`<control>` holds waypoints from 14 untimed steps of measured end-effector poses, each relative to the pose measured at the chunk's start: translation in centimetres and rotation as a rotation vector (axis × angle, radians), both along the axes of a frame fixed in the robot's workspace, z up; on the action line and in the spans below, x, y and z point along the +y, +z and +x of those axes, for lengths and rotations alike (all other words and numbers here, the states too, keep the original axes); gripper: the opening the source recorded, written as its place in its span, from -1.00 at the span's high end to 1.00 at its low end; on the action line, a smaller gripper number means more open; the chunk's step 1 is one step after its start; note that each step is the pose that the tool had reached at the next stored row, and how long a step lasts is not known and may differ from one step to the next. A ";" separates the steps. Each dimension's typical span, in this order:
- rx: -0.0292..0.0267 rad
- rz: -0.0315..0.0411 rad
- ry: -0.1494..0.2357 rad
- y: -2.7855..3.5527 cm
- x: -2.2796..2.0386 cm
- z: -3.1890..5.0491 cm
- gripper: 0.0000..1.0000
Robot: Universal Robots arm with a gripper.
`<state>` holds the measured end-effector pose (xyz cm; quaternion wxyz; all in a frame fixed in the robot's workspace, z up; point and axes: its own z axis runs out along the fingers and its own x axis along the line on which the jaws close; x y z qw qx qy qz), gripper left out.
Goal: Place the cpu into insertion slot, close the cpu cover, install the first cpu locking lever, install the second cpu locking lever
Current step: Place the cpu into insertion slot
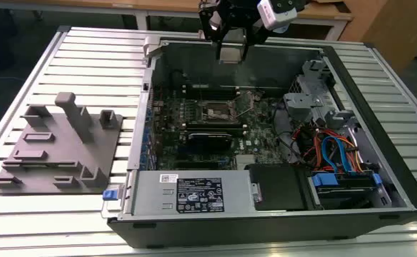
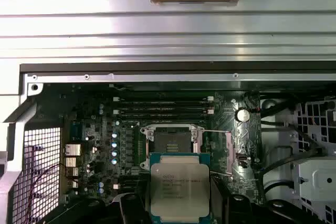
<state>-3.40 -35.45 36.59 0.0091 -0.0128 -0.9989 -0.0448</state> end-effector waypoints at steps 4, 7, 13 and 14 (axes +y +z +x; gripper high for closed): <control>0.0000 0.0000 0.000 0.00 0.00 0.00 -0.08; 0.0000 0.0000 0.000 0.00 0.00 0.00 -0.08; 0.0000 0.0000 -0.003 0.00 0.00 0.00 -0.08; 0.0000 0.0001 -0.005 0.00 0.00 0.00 -0.08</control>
